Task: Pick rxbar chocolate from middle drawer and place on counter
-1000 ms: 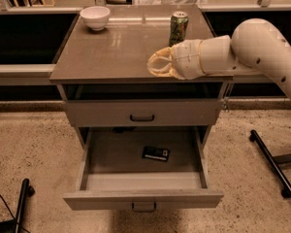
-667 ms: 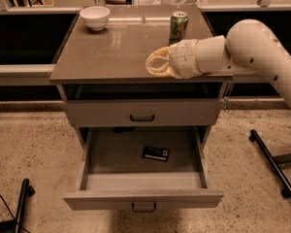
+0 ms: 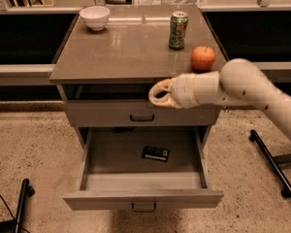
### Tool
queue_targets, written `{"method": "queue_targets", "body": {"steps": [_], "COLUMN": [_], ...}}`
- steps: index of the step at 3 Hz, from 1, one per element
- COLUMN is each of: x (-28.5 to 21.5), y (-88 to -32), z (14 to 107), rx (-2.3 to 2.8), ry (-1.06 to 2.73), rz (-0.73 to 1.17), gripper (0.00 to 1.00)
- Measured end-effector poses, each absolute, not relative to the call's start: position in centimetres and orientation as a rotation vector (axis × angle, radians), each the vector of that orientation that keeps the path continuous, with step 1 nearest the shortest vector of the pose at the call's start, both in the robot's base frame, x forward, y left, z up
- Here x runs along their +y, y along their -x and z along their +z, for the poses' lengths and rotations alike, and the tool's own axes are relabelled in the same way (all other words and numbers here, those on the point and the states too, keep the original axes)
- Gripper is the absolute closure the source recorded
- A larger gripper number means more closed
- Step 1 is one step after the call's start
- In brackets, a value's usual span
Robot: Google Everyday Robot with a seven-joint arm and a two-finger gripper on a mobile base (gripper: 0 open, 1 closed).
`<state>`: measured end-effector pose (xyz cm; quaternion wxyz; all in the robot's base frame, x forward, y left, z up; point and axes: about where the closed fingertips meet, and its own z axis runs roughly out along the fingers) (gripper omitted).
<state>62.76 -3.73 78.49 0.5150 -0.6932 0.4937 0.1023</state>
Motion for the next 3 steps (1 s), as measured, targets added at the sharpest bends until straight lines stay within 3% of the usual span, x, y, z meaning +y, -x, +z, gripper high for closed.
{"method": "queue_targets", "body": {"steps": [1, 2, 3], "x": [-3.4, -3.9, -4.2], "y": [-60.2, -59.6, -60.1], "z": [69.5, 59.5, 54.7], "rx": [1.314, 1.437, 1.497], "ry": [1.656, 1.609, 1.573], "rz": [0.402, 0.571, 0.651], "gripper": [0.15, 0.0, 0.0]}}
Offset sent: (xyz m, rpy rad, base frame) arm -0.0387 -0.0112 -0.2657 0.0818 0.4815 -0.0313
